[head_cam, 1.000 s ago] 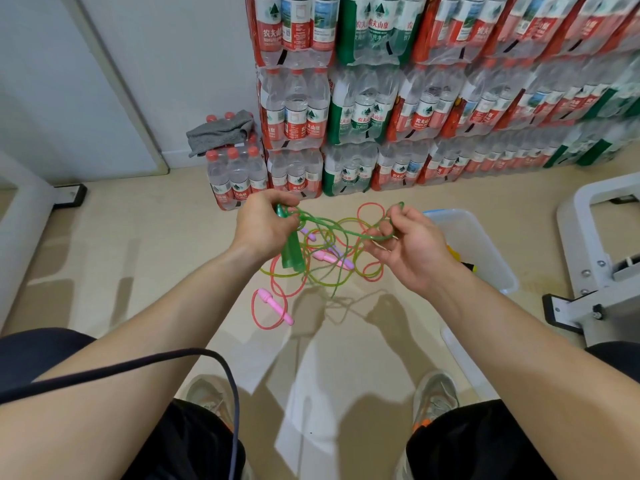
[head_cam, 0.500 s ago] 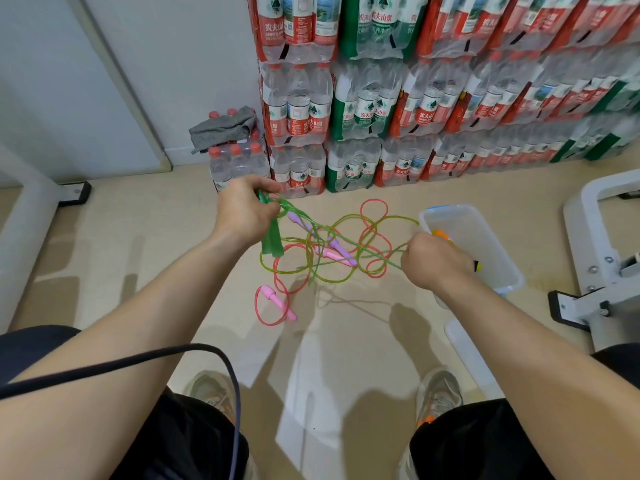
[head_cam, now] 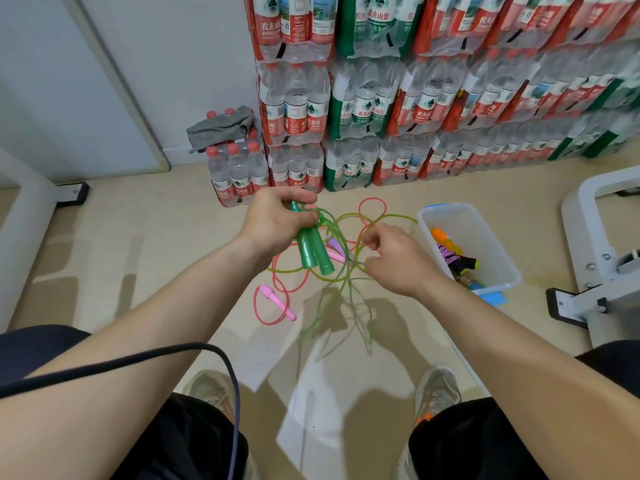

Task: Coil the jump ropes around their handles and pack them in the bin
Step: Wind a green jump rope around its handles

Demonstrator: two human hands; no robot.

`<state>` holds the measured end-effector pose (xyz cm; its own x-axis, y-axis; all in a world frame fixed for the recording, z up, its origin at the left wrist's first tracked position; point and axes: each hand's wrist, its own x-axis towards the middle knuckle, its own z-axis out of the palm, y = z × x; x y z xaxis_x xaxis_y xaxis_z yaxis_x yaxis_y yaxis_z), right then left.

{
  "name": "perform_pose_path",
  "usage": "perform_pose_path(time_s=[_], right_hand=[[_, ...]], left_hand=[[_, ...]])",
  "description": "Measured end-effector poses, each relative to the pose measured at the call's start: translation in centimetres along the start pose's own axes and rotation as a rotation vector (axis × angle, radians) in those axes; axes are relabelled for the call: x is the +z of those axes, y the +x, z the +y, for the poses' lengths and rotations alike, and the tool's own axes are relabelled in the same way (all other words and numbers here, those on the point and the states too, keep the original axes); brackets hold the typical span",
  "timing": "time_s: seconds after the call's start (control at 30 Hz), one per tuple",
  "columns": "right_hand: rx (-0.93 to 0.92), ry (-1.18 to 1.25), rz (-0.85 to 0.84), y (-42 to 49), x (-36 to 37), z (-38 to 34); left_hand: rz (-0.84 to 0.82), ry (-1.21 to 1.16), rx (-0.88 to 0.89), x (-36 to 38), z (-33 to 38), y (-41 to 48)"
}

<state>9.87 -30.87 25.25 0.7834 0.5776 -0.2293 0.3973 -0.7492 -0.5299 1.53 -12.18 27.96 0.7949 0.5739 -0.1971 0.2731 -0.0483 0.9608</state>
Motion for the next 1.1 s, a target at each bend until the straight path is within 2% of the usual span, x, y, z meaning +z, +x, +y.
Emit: perform_pose_path(time_s=[0.03,0.1,0.33,0.43,0.5,0.57,0.73,0.83,0.97,1.1], right_hand=[[-0.048,0.158,0.059,-0.2,0.0,-0.8],[-0.094,0.318,0.121,-0.5,0.2,-2.1],[-0.088,0.434,0.143,-0.3,1.7,-2.1],[-0.110,0.613,0.037,-0.2,1.2,-2.5],[-0.020,0.823,-0.072,-0.4,0.7,-3.0],[0.071,0.934,-0.166,-0.4,0.2,-3.1],[0.076,0.976,-0.281,-0.5,-0.2,-2.1],[0.079,0.910,-0.212,-0.2,-0.4,-1.8],[0.114,0.887,-0.109,0.3,-0.9,-1.3],[0.229,1.064,-0.057,0.9,-0.5,-0.6]], left_hand=[[-0.006,-0.023,-0.016,0.3,0.1,-0.2],[-0.011,-0.056,-0.036,0.7,0.3,-0.6],[-0.046,-0.146,-0.102,0.9,0.6,-1.0],[-0.083,-0.146,-0.091,1.0,0.7,-1.1],[-0.092,-0.143,-0.077,0.9,0.8,-1.1],[-0.106,-0.109,-0.062,0.7,0.7,-1.0],[-0.182,-0.020,-0.005,0.4,0.9,-0.9],[-0.182,0.059,0.060,0.0,1.1,-0.8],[-0.059,0.191,0.113,-0.9,0.2,0.3],[0.004,0.256,0.120,-1.5,-1.0,1.5]])
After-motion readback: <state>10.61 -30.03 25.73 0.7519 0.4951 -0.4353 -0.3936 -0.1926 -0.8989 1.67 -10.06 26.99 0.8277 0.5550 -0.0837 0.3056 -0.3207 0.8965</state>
